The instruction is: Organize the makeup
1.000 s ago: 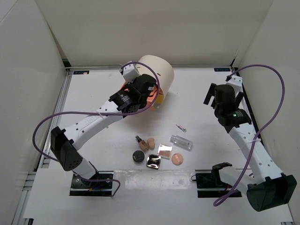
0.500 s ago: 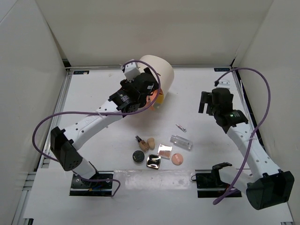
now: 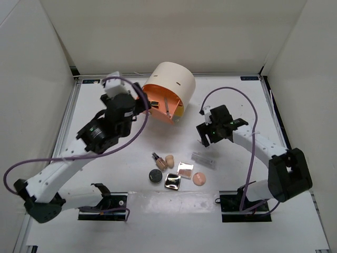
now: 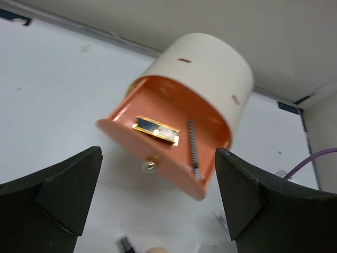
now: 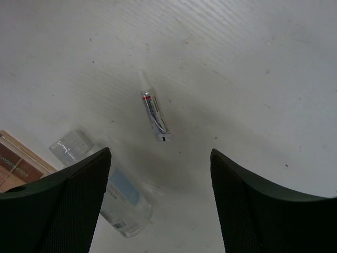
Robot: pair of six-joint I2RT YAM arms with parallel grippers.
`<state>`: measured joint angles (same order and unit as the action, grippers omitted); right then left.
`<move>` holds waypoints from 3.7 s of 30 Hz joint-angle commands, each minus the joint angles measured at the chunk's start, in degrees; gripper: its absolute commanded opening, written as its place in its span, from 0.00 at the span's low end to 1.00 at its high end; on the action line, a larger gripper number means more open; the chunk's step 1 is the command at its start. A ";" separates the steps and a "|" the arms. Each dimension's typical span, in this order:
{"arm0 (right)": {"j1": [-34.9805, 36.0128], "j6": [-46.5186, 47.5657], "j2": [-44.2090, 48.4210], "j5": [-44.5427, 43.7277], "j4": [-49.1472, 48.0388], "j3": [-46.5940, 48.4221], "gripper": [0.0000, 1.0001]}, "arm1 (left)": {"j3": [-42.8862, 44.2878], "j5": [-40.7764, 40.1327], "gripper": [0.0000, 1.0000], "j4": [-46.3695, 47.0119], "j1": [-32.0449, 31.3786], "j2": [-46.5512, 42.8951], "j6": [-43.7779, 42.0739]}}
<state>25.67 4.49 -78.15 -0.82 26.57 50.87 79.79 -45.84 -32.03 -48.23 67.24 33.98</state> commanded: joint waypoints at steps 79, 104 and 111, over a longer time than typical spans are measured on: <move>-1.05 7.99 -22.74 20.67 -14.61 52.57 0.99 | -25.65 41.10 0.98 11.64 21.69 -2.74 -8.66; -6.69 7.37 -41.91 42.39 -11.80 66.03 0.95 | -15.29 42.33 0.87 24.11 23.09 12.91 -11.56; -6.69 6.41 -42.09 46.17 -11.62 65.67 0.93 | -3.78 44.00 0.86 24.65 24.32 23.79 -12.44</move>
<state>18.57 11.05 -120.49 42.09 13.89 117.21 70.72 -1.89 -10.13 -24.67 88.86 22.15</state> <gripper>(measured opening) 0.932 0.862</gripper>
